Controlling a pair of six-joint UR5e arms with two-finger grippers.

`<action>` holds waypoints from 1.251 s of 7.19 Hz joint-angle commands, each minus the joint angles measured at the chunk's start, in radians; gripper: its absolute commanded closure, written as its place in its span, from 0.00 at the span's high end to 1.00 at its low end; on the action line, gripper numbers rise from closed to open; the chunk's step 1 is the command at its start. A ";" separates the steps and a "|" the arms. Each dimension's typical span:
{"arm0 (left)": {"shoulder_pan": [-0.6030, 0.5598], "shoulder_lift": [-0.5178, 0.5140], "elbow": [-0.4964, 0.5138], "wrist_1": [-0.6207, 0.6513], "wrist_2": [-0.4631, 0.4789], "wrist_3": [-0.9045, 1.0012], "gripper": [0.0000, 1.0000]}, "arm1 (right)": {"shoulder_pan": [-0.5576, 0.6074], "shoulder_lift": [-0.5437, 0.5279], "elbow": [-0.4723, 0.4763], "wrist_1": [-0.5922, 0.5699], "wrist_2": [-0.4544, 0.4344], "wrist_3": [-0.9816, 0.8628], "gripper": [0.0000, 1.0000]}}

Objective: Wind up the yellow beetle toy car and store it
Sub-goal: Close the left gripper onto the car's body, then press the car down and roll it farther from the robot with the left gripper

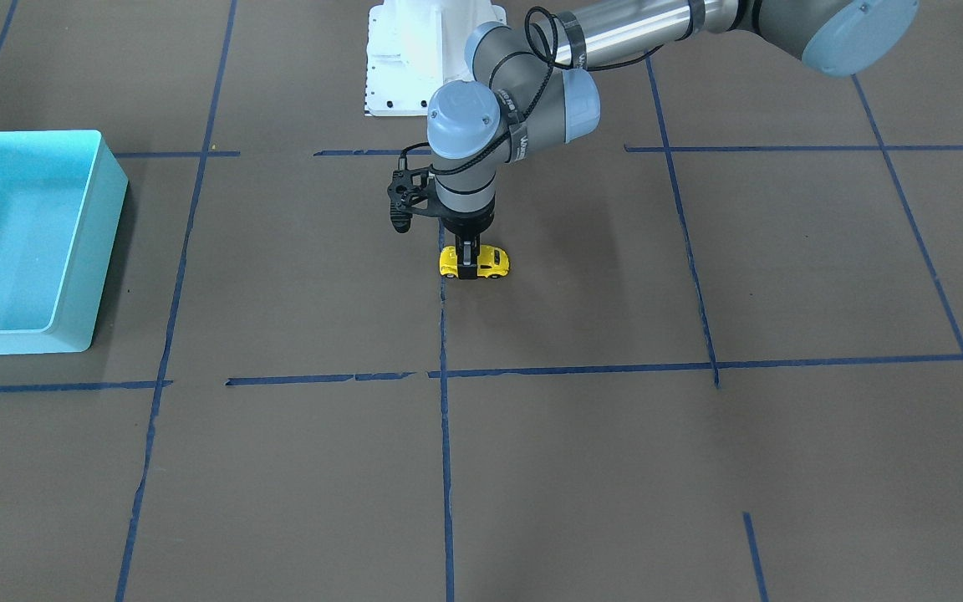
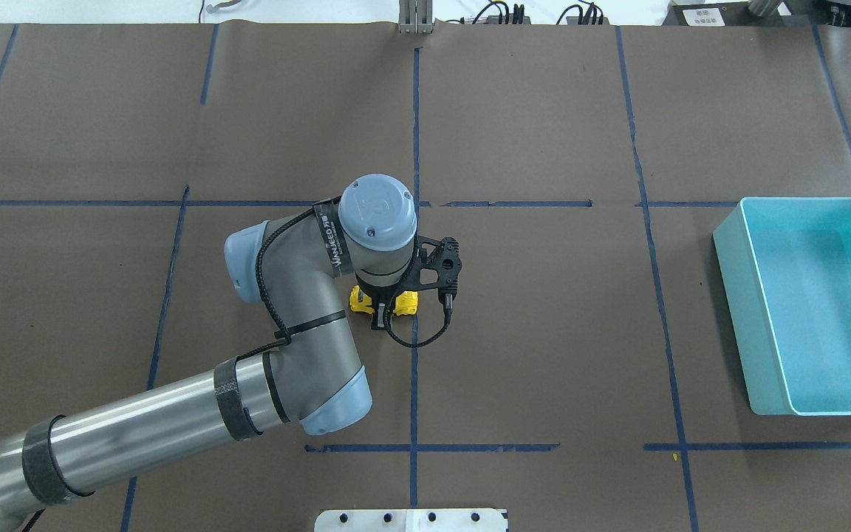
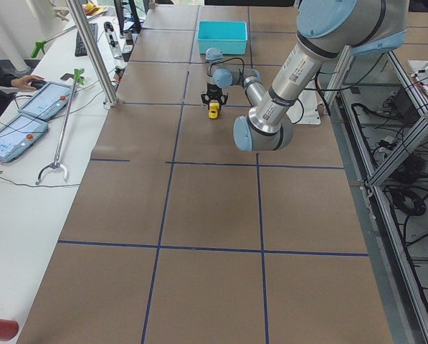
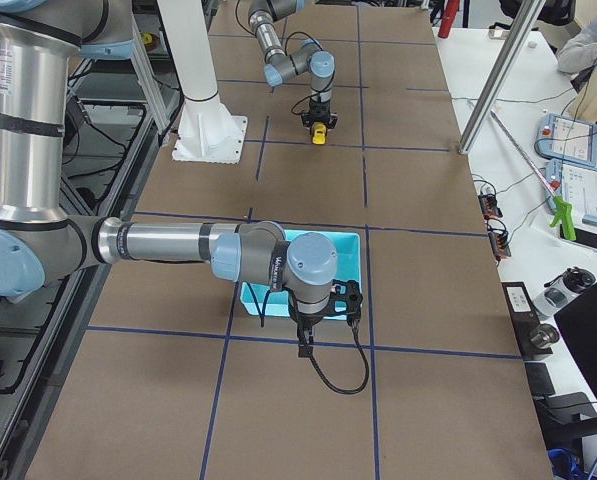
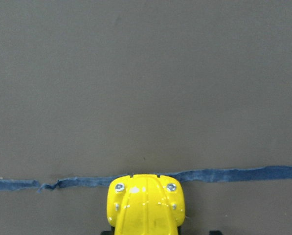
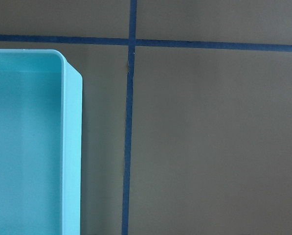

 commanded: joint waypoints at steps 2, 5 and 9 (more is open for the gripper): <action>-0.008 0.015 -0.012 -0.011 -0.004 0.004 0.26 | 0.000 -0.006 -0.001 0.000 0.001 0.000 1.00; -0.066 0.038 -0.032 -0.020 -0.114 0.004 0.04 | 0.000 -0.008 -0.004 0.001 -0.006 -0.002 1.00; -0.063 0.077 -0.045 -0.137 -0.114 0.005 0.00 | -0.002 0.002 0.016 0.001 0.007 0.014 1.00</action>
